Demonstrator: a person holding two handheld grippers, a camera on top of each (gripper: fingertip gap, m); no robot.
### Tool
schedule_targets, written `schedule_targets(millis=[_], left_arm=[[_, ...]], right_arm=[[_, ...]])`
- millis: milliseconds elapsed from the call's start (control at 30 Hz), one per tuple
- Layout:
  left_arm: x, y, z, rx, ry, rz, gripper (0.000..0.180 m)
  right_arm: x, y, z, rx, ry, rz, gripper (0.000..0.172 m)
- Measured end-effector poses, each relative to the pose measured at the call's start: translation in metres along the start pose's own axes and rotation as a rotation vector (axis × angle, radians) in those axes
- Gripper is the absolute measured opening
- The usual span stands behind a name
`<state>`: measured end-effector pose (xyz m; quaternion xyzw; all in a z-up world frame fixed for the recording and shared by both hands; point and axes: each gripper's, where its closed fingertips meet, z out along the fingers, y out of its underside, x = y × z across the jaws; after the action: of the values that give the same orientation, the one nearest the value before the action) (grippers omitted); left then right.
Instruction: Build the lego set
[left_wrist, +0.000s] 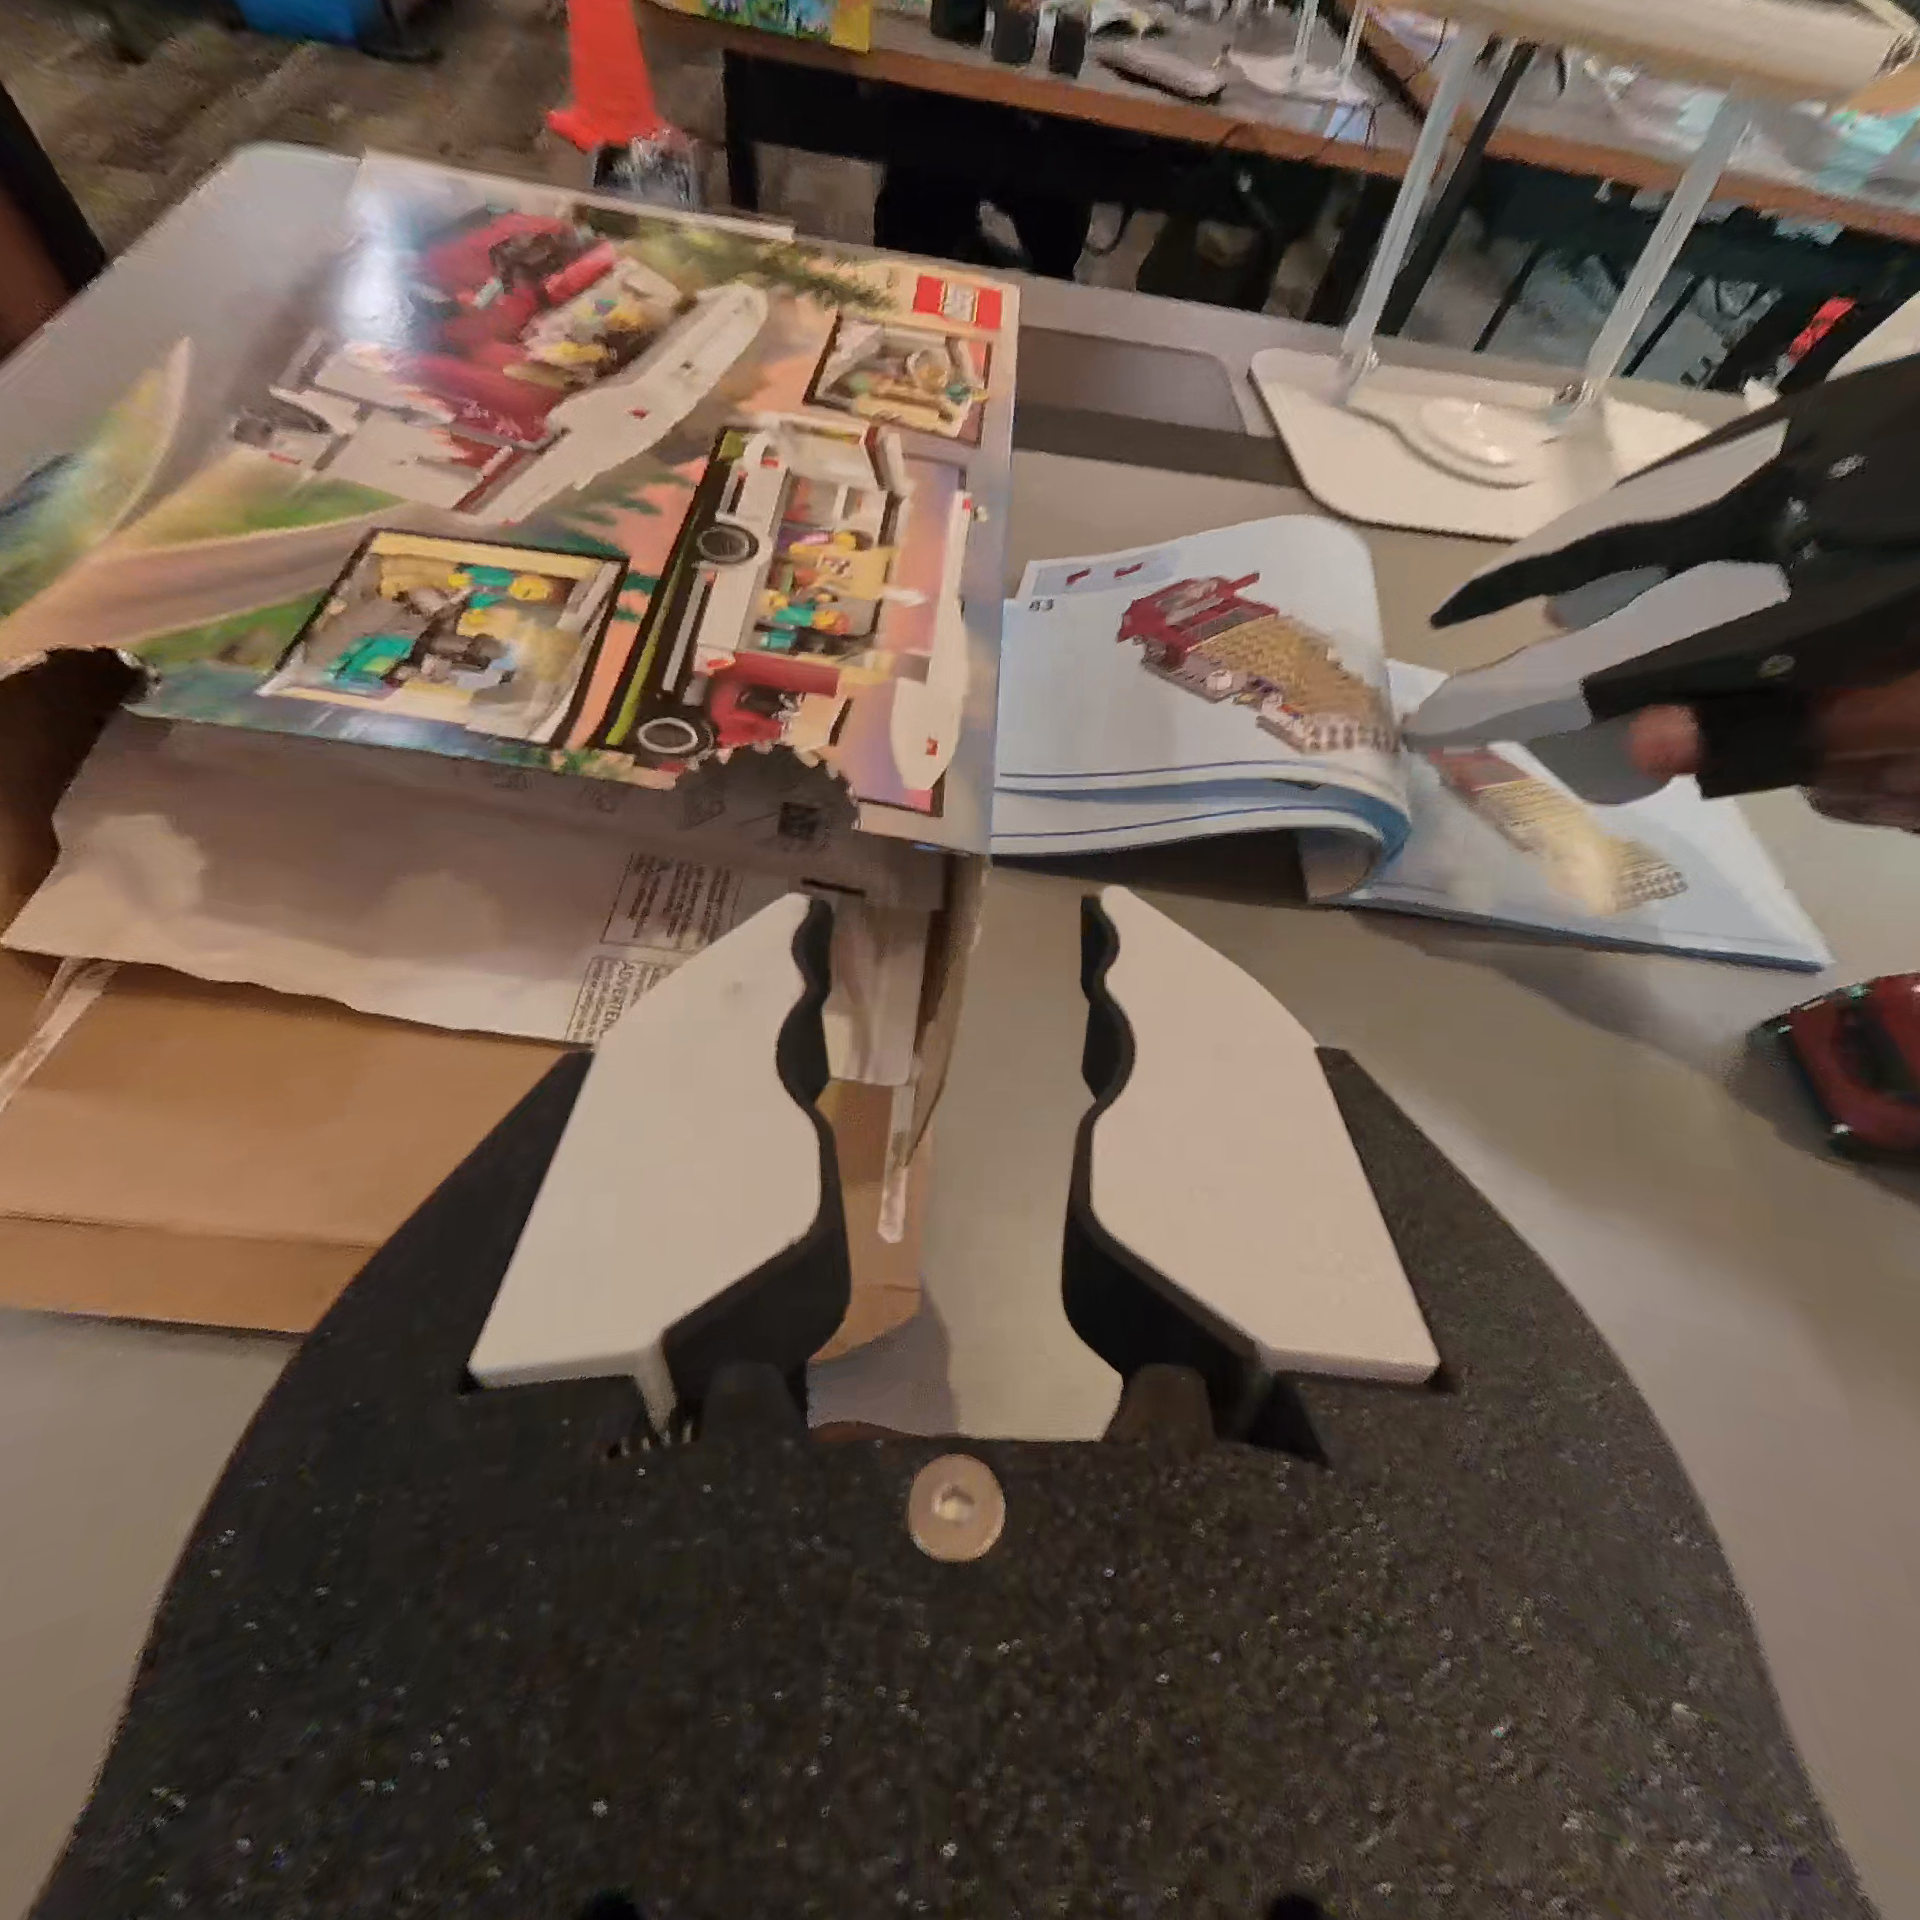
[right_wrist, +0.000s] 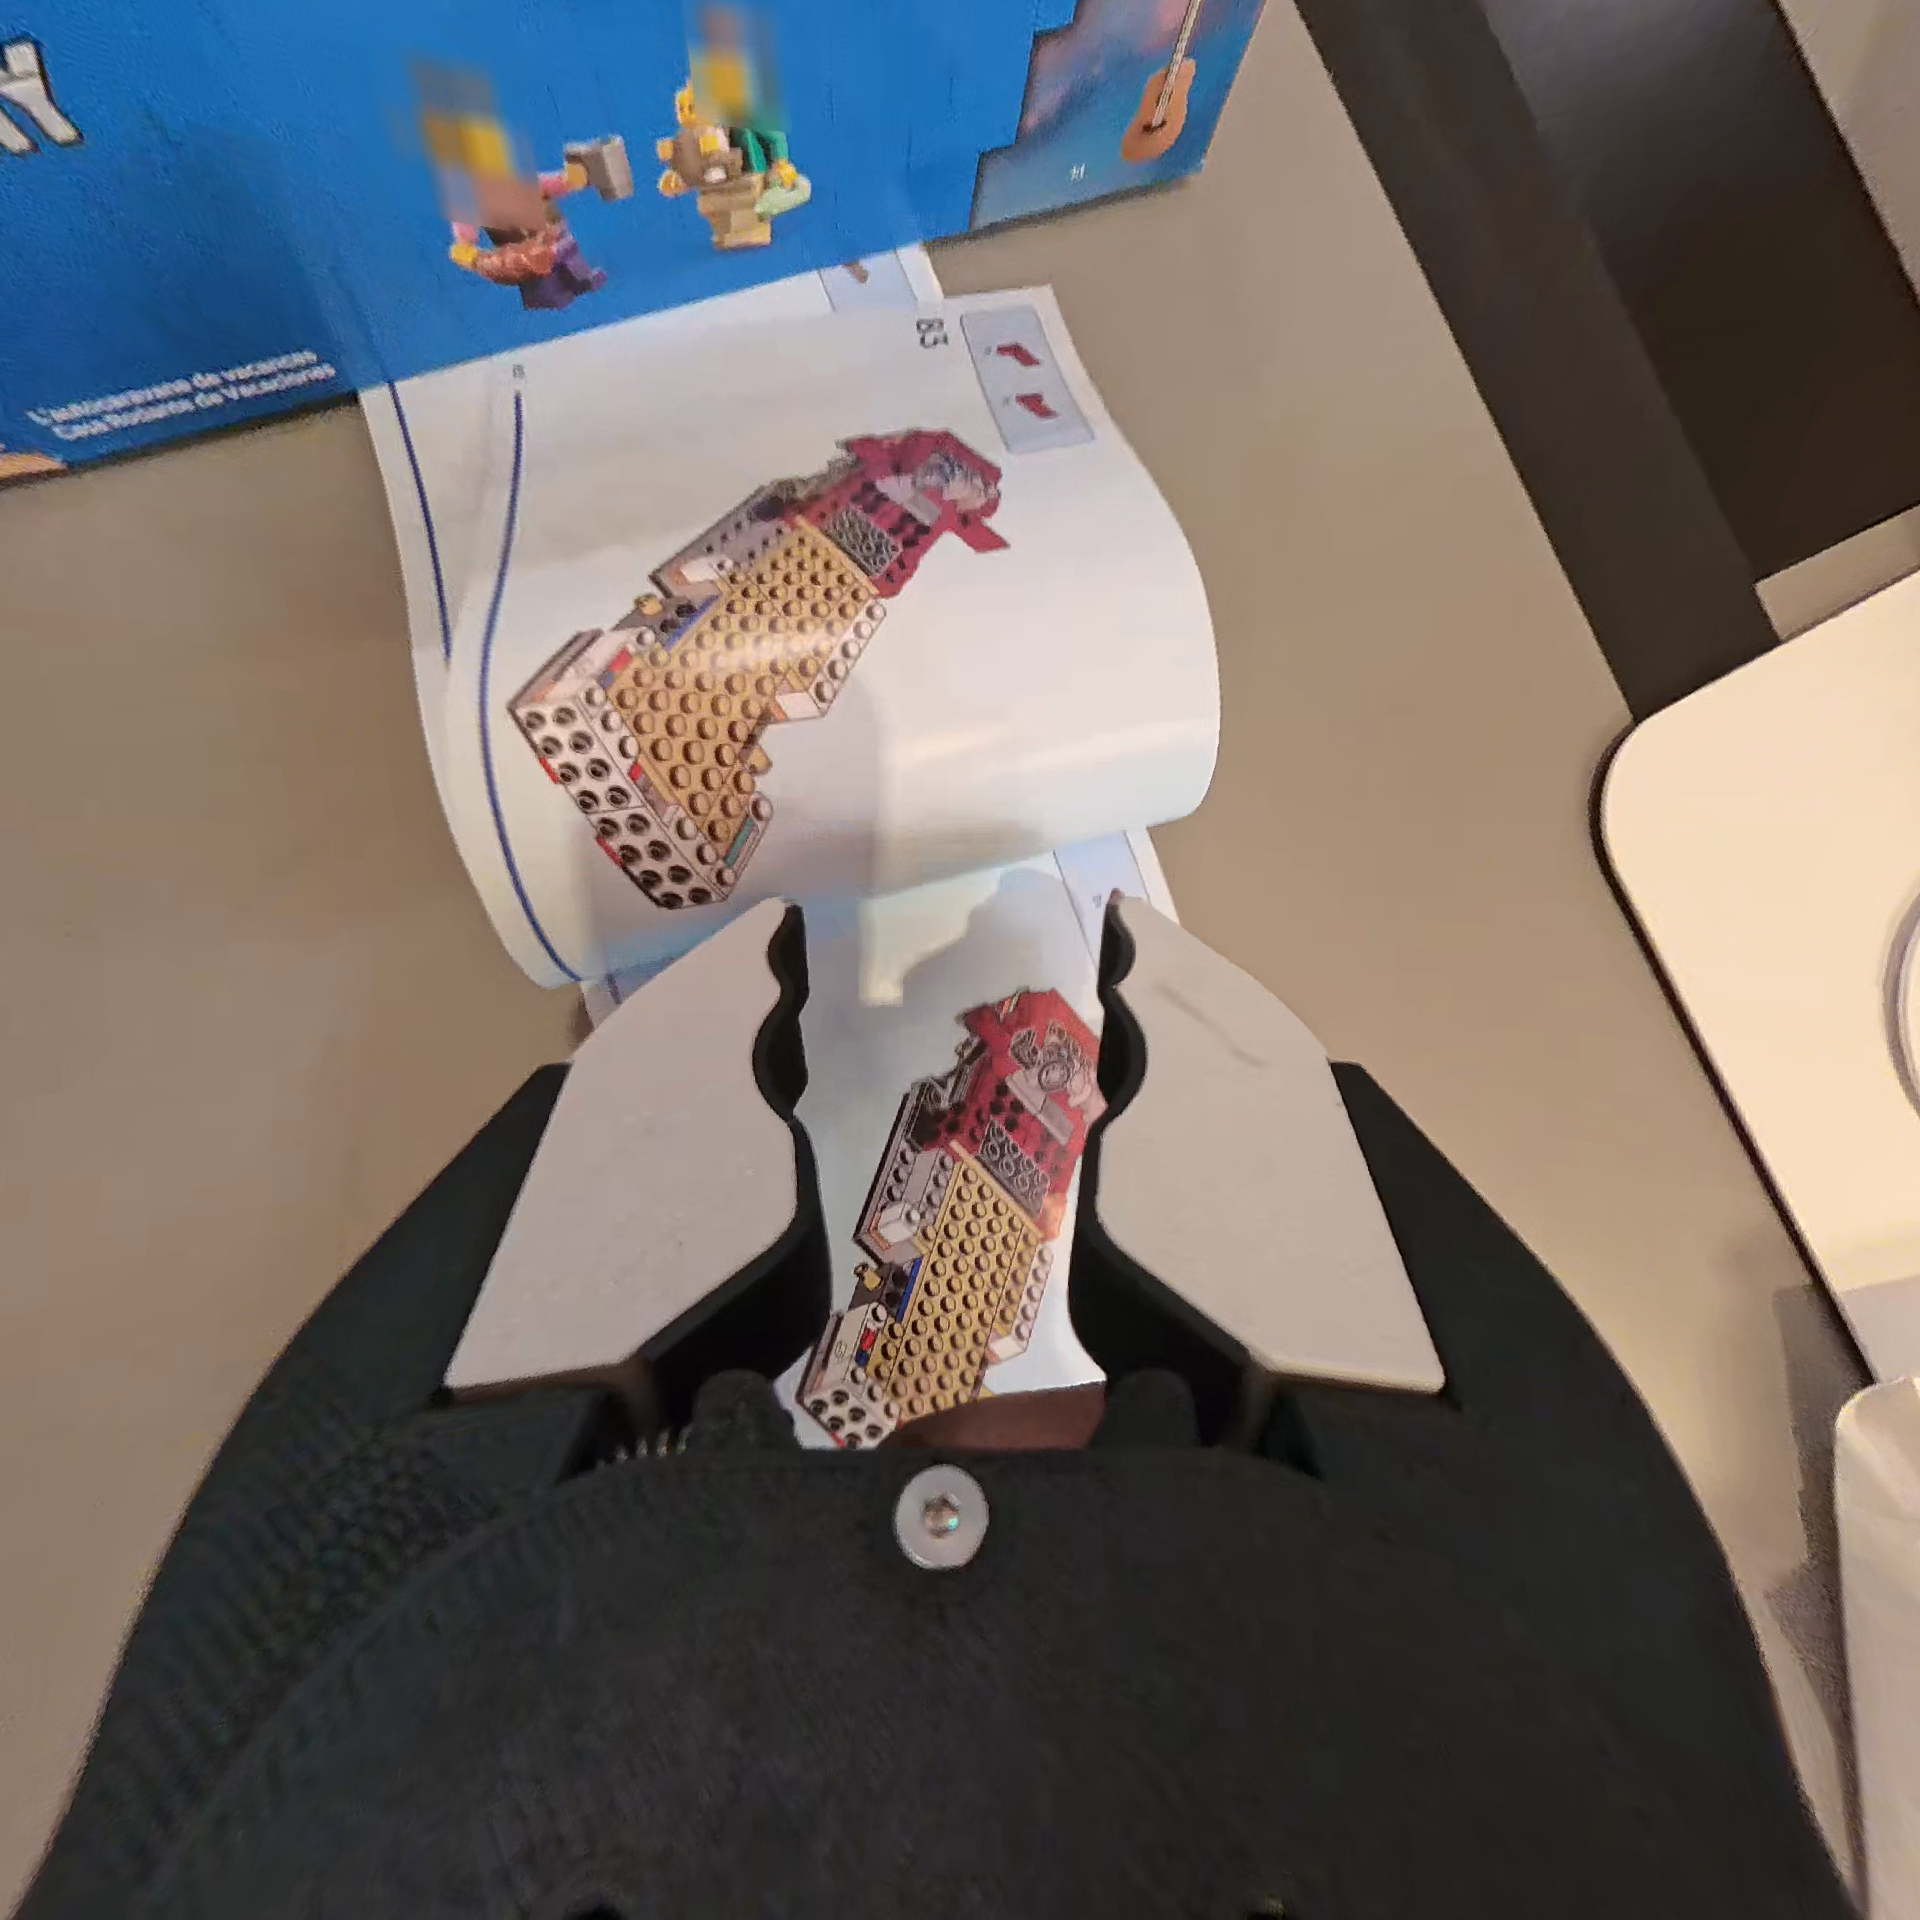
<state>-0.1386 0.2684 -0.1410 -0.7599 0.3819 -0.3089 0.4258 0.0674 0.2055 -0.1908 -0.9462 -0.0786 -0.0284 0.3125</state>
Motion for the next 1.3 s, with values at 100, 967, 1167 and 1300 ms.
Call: schedule_targets(millis=[100,967,1167,1300], left_arm=[[-0.003,0.014,0.013,-0.077,0.020,-0.016,0.048],[-0.015,0.000,0.016,0.089,0.081,-0.044,0.031],[0.026,-0.017,-0.008,0.197,0.319,0.010,0.033],[0.072,-0.008,-0.014,0.181,0.497,0.061,0.033]], right_arm=[[0.000,-0.007,0.007,-0.018,0.010,-0.022,0.054],[-0.018,0.017,-0.062,0.054,-0.009,-0.052,0.054],[-0.062,0.062,-0.097,0.052,-0.073,-0.083,0.053],[-0.084,0.089,-0.113,0.058,-0.065,-0.114,0.051]])
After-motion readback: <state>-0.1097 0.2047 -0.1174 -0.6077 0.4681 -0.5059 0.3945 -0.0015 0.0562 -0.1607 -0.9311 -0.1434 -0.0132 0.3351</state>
